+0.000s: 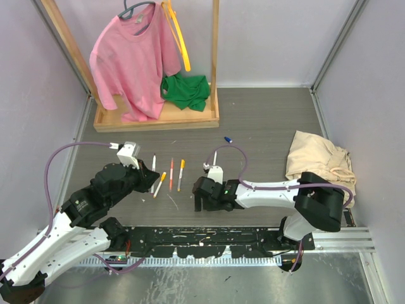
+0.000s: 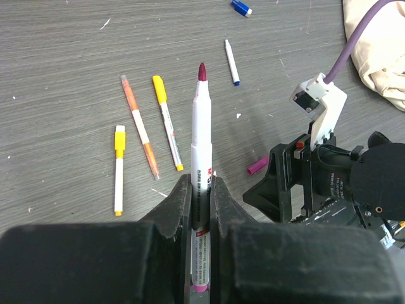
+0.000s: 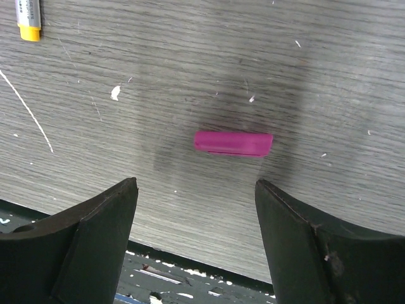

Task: Insert the pens into the pen caps
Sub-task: Insert the pen cap onto the pen.

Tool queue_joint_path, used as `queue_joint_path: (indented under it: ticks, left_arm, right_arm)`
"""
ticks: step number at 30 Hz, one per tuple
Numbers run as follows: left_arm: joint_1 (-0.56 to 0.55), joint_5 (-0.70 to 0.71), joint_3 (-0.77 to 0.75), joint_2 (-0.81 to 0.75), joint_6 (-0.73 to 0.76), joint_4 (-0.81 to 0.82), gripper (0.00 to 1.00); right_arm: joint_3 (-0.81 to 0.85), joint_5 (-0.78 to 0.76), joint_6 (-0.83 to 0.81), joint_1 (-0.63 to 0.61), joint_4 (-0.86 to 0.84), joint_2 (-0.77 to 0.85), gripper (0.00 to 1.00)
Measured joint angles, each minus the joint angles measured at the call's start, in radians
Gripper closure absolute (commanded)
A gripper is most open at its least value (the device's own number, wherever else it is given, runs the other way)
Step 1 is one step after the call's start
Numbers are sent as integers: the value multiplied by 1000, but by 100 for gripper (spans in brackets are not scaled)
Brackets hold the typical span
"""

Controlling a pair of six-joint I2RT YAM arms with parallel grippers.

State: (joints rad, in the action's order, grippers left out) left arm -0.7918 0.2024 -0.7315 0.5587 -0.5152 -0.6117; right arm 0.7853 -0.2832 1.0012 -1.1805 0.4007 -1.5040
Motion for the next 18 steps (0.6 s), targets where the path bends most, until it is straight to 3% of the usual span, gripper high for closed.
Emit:
queue_joint_path:
  ticks: [18]
  left_arm:
    - [0, 0, 0, 0, 0, 0, 100]
  right_arm:
    - [41, 102, -119, 84, -72, -55, 23]
